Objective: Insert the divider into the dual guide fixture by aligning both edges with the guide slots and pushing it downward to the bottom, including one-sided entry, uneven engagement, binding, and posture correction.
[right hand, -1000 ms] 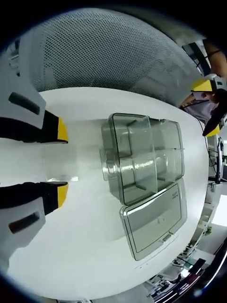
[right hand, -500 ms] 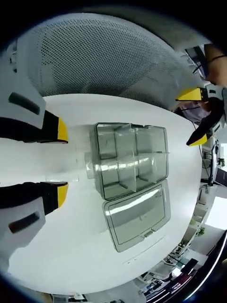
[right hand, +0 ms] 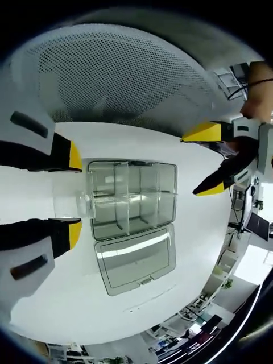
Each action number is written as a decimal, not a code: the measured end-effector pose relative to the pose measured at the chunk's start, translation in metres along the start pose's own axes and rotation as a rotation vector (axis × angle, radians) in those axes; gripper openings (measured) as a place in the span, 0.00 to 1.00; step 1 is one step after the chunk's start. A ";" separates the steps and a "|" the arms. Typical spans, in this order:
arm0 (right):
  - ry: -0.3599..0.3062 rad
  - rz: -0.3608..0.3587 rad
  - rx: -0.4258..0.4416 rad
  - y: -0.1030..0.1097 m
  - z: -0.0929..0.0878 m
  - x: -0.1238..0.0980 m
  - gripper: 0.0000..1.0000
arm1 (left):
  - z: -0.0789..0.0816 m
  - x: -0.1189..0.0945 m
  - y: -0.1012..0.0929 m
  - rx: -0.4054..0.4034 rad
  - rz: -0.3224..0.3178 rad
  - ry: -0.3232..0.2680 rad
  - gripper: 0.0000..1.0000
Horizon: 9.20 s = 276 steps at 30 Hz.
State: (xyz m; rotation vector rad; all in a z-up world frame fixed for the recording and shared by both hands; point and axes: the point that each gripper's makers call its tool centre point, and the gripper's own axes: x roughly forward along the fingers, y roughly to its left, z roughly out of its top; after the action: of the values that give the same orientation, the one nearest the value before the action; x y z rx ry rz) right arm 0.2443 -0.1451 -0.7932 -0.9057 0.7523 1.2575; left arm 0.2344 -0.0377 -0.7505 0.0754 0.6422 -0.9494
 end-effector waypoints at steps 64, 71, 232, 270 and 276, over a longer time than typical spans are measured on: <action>-0.159 -0.073 -0.191 0.018 0.106 -0.023 0.27 | 0.024 0.005 -0.014 -0.434 -0.119 -0.119 0.13; -0.159 -0.077 -0.192 0.018 0.107 -0.023 0.27 | 0.025 0.005 -0.016 -0.474 -0.135 -0.129 0.08; 0.133 0.314 0.143 0.029 0.104 -0.025 0.00 | 0.008 -0.003 -0.021 0.022 -0.137 -0.124 0.06; 0.229 0.240 0.126 -0.003 0.101 -0.007 0.00 | 0.008 -0.019 -0.012 0.039 -0.016 -0.119 0.37; 0.254 0.235 0.100 -0.007 0.098 0.000 0.00 | 0.004 -0.022 -0.008 0.024 -0.001 -0.113 0.43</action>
State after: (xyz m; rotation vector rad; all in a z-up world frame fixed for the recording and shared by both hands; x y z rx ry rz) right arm 0.2498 -0.0586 -0.7472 -0.9248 1.1396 1.3097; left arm 0.2209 -0.0280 -0.7333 0.0425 0.5260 -0.9560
